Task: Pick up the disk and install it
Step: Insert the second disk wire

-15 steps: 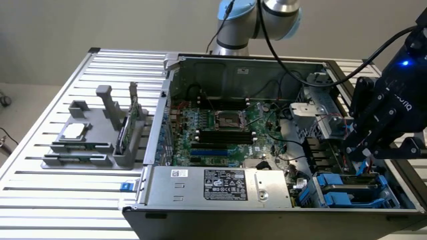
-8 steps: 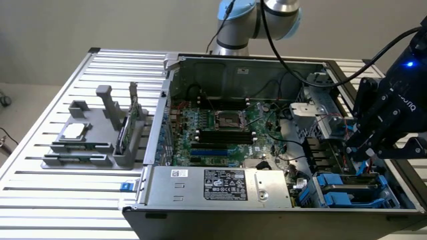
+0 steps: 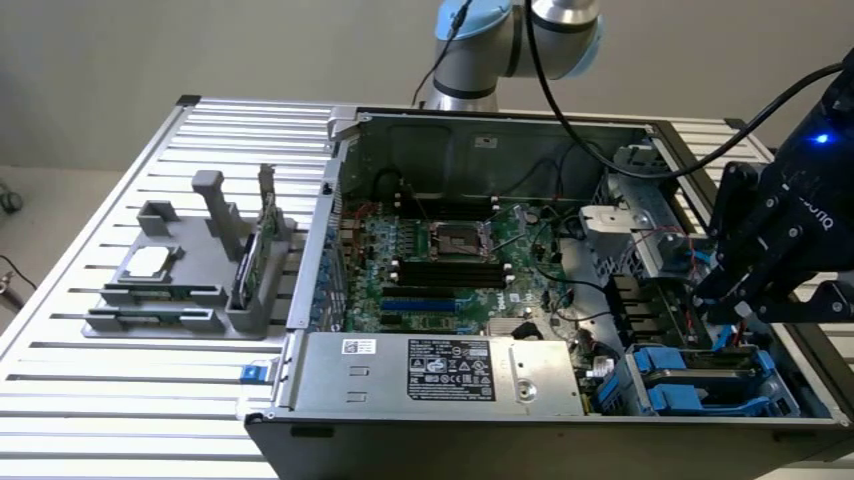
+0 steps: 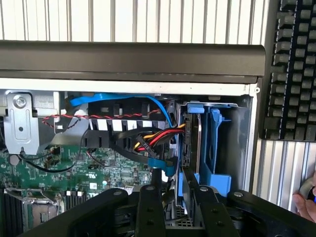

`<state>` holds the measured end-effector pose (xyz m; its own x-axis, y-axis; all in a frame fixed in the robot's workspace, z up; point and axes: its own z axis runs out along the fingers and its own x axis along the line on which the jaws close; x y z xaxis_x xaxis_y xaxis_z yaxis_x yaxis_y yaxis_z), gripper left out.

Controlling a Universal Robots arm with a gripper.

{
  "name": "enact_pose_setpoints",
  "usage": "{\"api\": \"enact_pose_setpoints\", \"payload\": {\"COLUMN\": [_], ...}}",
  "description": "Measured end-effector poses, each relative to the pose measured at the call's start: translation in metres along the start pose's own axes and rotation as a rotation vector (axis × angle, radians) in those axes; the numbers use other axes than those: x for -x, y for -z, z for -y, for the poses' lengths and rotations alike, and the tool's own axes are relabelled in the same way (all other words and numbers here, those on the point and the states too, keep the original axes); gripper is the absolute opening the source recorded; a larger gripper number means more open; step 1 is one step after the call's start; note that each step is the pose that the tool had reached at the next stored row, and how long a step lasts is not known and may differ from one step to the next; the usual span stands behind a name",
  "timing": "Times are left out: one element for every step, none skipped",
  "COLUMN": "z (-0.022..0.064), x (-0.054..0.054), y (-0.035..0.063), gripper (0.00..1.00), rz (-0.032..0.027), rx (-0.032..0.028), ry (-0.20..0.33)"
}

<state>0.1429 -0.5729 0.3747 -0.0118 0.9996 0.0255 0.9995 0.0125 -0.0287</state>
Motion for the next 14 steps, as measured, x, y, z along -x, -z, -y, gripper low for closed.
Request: {"api": "enact_pose_setpoints", "payload": {"z": [-0.0002, -0.0006, -0.0010, -0.0013, -0.0016, -0.0020, -0.0022, -0.0024, -0.0027, -0.0029, -0.0030, -0.0031, -0.0031, -0.0032], "x": [0.0000, -0.0001, -0.0002, -0.0002, -0.0003, -0.0004, -0.0005, -0.0006, -0.0007, -0.0009, -0.0011, -0.0013, -0.0015, -0.0016], "y": [-0.0009, -0.0018, -0.0026, -0.0032, -0.0039, -0.0044, -0.0050, -0.0054, -0.0059, -0.0063, -0.0067, -0.0071, -0.0073, -0.0075], "gripper": [0.31, 0.31, 0.31, 0.31, 0.31, 0.31, 0.31, 0.31, 0.29, 0.29, 0.23, 0.23, 0.17, 0.17], "rz": [0.0000, -0.0001, -0.0002, -0.0002, -0.0002, -0.0002, -0.0003, -0.0004, -0.0005, -0.0007, -0.0008, -0.0010, -0.0009, -0.0009], "rx": [0.0000, 0.0001, 0.0002, 0.0002, 0.0003, 0.0004, 0.0004, 0.0004, 0.0005, 0.0005, 0.0006, 0.0007, 0.0007, 0.0008], "ry": [-0.002, -0.004, -0.006, -0.009, -0.012, -0.014, -0.016, -0.017, -0.019, -0.021, -0.023, -0.025, -0.028, -0.030]}}
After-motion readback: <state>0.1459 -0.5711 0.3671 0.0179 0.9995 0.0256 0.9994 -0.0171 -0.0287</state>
